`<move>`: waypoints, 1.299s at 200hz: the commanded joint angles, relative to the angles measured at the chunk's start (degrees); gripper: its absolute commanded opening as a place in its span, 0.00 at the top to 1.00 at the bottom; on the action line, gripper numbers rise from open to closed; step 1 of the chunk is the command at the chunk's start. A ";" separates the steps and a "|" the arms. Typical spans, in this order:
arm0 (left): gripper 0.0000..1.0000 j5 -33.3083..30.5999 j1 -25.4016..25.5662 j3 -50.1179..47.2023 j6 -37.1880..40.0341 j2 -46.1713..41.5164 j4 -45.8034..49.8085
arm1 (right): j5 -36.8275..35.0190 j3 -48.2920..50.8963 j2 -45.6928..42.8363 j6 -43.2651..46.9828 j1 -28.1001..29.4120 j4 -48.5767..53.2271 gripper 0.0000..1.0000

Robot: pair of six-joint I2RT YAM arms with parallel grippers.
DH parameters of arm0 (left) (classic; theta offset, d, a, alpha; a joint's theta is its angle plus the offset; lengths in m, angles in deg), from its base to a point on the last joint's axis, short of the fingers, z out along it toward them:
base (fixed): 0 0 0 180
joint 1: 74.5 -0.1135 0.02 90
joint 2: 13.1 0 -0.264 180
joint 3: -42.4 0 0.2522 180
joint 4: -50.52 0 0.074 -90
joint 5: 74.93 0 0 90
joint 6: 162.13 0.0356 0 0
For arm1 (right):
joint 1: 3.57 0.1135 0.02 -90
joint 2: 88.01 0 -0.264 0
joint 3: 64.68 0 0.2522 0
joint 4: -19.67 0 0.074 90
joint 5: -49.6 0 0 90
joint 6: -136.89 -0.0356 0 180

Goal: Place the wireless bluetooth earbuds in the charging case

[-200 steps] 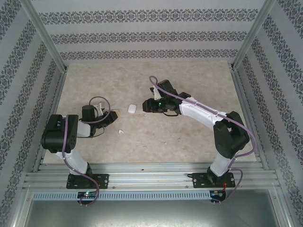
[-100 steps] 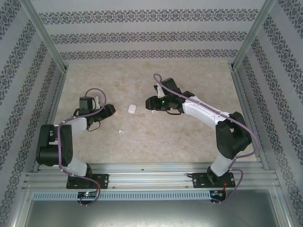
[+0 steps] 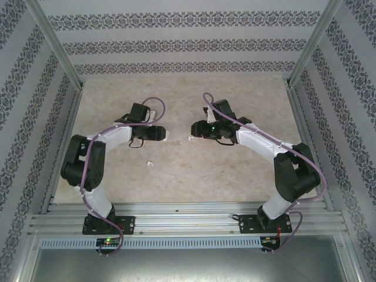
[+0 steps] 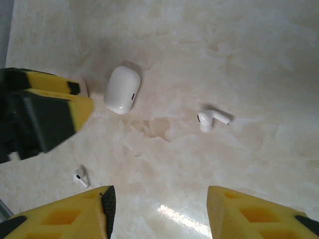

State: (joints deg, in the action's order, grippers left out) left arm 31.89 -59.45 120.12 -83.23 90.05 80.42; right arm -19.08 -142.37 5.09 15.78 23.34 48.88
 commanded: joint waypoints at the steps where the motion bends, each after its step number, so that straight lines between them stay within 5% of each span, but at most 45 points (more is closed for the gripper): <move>1: 0.30 -3.37 1.06 3.56 3.27 2.98 6.61 | 1.36 2.06 -2.60 0.43 -1.28 -1.53 0.47; 93: 0.29 -3.94 4.35 8.28 4.12 9.28 7.21 | 2.58 4.35 -4.09 -0.07 -3.54 -2.87 0.47; 139: 0.44 -3.67 4.73 9.10 6.17 11.35 7.60 | 5.05 4.99 -4.17 -1.64 -4.47 -4.14 0.46; 260: 0.64 10.92 6.86 -7.67 19.29 -5.39 -12.62 | 18.38 4.53 -3.97 -6.39 -8.84 -5.84 0.42</move>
State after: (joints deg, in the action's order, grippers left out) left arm 36.59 -54.54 114.83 -70.20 90.36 73.93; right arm -5.53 -136.35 1.75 10.64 14.51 43.48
